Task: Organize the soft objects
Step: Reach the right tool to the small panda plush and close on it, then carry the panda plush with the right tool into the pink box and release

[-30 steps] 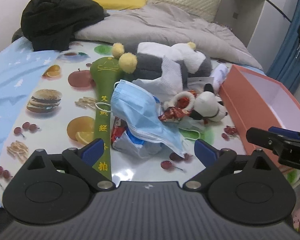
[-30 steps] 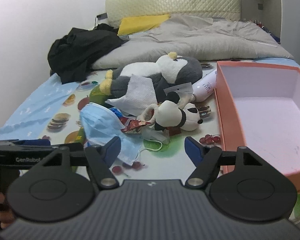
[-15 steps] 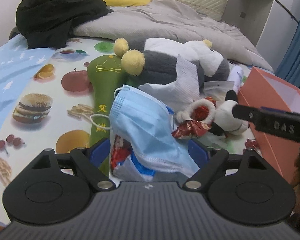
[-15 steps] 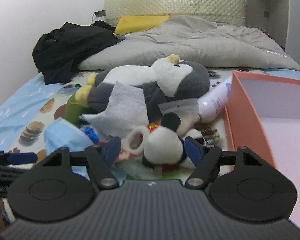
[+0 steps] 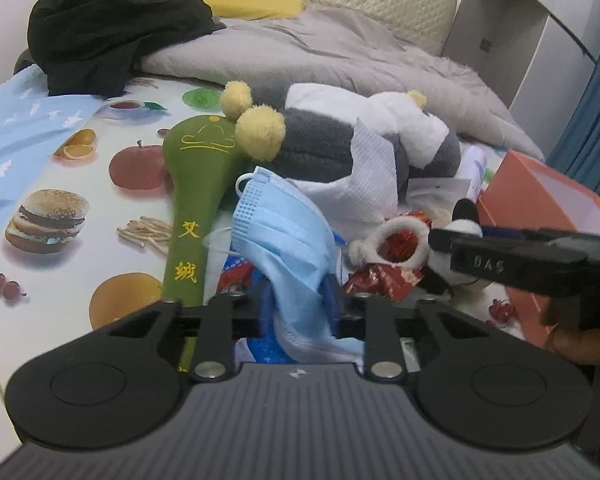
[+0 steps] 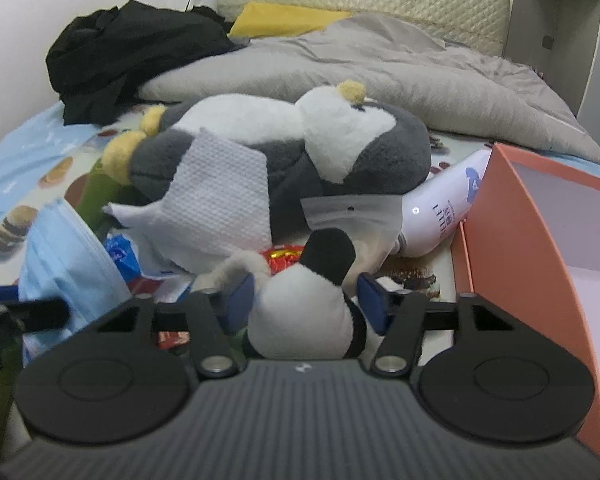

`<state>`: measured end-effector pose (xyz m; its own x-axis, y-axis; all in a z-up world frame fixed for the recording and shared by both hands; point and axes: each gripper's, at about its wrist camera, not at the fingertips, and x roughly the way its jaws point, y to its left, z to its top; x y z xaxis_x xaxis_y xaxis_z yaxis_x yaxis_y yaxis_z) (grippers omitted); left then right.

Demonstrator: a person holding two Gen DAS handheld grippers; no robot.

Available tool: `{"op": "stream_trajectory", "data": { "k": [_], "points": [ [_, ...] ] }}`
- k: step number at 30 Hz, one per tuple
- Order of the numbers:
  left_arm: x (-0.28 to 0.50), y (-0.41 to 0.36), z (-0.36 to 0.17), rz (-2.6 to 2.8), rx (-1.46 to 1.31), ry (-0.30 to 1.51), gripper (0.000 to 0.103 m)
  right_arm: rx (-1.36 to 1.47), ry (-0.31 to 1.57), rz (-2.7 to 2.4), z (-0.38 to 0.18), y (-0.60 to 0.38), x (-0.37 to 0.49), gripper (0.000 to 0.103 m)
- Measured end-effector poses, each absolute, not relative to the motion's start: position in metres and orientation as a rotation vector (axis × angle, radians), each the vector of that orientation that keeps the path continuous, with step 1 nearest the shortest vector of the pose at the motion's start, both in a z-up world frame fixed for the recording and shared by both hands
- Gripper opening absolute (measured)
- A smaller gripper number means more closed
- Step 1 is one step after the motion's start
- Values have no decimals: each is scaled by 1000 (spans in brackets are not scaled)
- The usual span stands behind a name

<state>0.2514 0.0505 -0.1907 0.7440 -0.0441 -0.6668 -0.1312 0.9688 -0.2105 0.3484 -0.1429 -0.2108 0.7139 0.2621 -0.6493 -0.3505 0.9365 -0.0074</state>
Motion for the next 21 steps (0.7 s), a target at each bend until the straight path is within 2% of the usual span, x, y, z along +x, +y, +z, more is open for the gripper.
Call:
{"op": "stream_trajectory", "data": {
  "k": [5, 11, 21],
  "points": [
    [244, 52, -181, 37, -278, 696, 11, -142, 698, 343, -206, -141, 343, 45],
    [229, 47, -165, 23, -285, 664, 7, -106, 678, 329, -187, -152, 328, 45],
    [191, 30, -134, 7, -268, 611, 7, -44, 650, 339, -155, -171, 277, 45]
  ]
}}
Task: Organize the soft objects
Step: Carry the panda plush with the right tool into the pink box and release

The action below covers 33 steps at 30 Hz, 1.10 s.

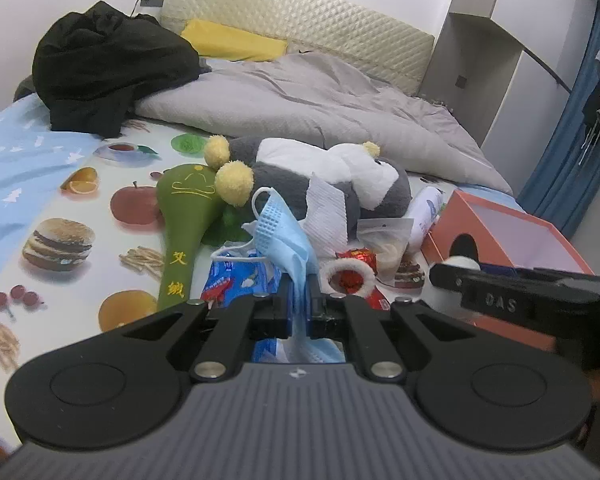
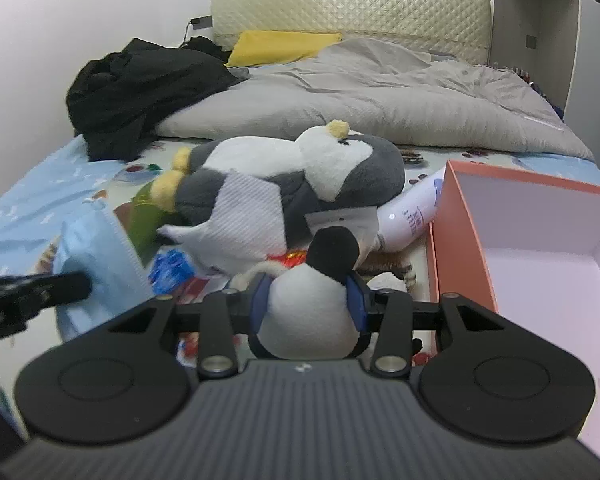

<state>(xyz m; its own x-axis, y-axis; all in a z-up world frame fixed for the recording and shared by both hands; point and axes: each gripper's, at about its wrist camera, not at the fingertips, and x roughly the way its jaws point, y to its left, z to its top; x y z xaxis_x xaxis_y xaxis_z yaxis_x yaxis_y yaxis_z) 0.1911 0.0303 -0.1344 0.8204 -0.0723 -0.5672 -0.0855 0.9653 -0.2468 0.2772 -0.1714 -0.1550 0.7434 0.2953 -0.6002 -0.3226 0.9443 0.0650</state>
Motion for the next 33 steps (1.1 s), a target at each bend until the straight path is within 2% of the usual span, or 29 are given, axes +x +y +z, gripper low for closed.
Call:
{"op": "stream_trajectory", "data": {
  "k": [19, 25, 33],
  "points": [
    [126, -7, -125, -39, -254, 677, 7, 66, 737, 367, -152, -198, 178, 45],
    [122, -20, -98, -70, -274, 683, 7, 98, 702, 348, -120, -213, 169, 45],
    [138, -51, -36, -144, -271, 625, 7, 96, 620, 319, -57, -241, 174, 45]
  ]
}}
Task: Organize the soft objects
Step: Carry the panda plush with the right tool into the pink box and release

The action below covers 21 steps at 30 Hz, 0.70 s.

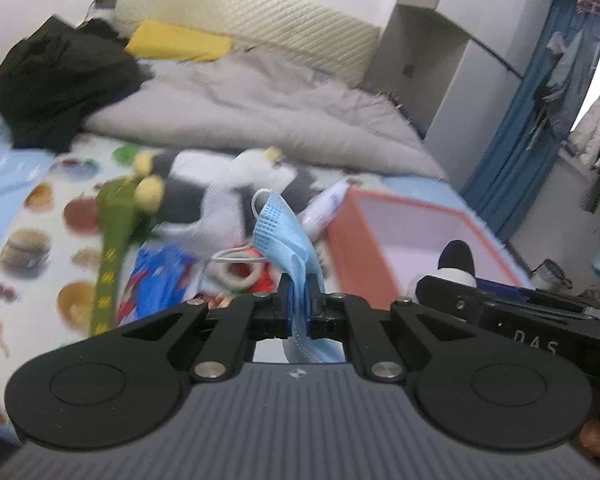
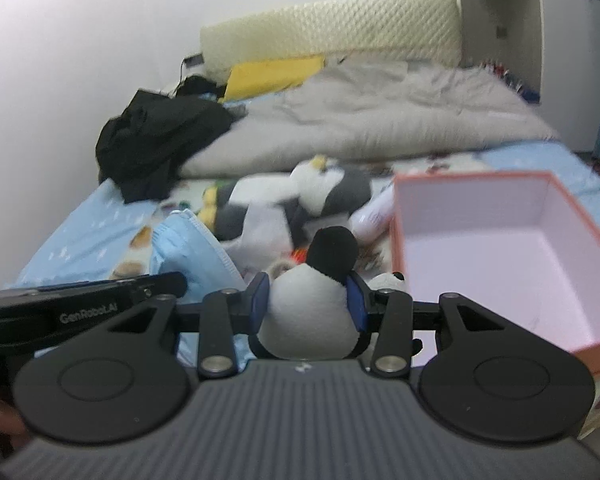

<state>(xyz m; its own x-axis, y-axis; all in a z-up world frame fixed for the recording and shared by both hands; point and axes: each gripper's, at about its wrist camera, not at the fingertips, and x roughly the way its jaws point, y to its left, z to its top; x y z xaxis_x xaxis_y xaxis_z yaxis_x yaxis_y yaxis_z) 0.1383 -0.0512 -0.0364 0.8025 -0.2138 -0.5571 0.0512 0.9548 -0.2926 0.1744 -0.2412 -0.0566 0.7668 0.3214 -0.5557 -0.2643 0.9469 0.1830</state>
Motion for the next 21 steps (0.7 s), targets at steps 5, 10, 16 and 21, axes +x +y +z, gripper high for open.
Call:
{"op": "stream_trajectory", "data": {
  "k": [5, 10, 16, 21],
  "points": [
    [155, -68, 14, -202, -287, 566, 7, 108, 572, 285, -10, -262, 183, 45],
    [179, -96, 51, -282, -230, 521, 7, 114, 513, 244, 18, -283, 197, 45],
    [211, -132, 80, -368, -160, 488, 7, 145, 504, 170, 30, -309, 220, 45],
    [247, -162, 83, -436, -157, 534, 7, 150, 530, 94, 25, -332, 242, 45]
  ]
}}
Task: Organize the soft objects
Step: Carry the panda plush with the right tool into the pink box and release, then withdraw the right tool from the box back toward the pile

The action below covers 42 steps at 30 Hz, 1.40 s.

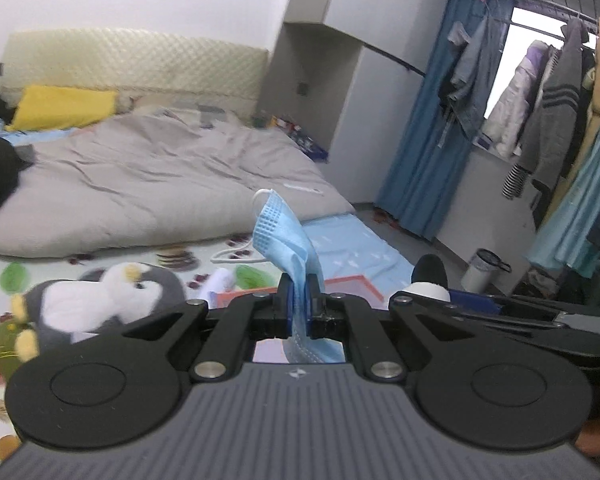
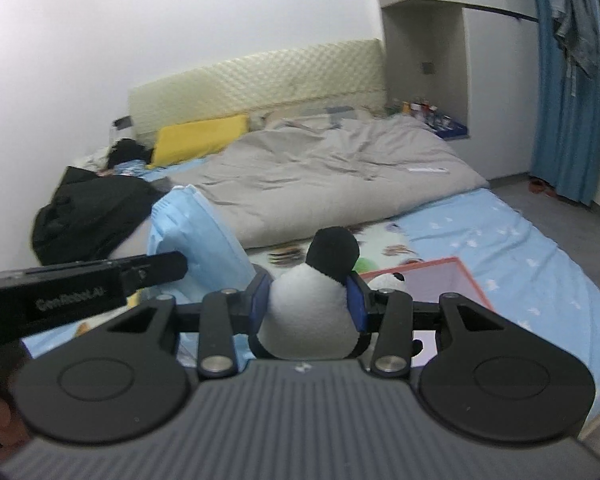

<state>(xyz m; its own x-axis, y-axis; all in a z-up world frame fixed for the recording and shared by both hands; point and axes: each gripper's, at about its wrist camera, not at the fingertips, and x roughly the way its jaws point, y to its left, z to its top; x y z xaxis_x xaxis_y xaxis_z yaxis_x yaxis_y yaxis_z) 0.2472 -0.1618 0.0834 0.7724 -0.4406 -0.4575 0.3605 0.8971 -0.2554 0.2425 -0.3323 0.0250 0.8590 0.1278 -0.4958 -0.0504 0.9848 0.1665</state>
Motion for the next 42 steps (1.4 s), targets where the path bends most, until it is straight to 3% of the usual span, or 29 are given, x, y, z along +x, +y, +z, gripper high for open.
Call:
{"op": "stream_trajectory", "data": {
  "k": [6, 14, 25, 27, 29, 31, 42],
  "points": [
    [290, -202, 55, -441, -104, 587, 7, 177, 623, 6, -8, -366, 273, 45],
    [348, -246, -23, -479, -97, 802, 7, 214, 804, -76, -76, -404, 304, 45],
    [364, -274, -79, -488, 8, 914, 7, 262, 929, -104, -136, -418, 304, 47],
    [364, -274, -79, -481, 6, 929, 11, 265, 930, -108, -137, -419, 303, 48],
    [364, -274, -80, -487, 10, 935, 33, 264, 928, -105, -135, -419, 302, 52],
    [360, -271, -74, -487, 10, 920, 45, 260, 918, -105, -131, -419, 302, 57],
    [306, -238, -8, -512, 8, 761, 45, 251, 728, -95, -68, -410, 260, 58]
  ]
}}
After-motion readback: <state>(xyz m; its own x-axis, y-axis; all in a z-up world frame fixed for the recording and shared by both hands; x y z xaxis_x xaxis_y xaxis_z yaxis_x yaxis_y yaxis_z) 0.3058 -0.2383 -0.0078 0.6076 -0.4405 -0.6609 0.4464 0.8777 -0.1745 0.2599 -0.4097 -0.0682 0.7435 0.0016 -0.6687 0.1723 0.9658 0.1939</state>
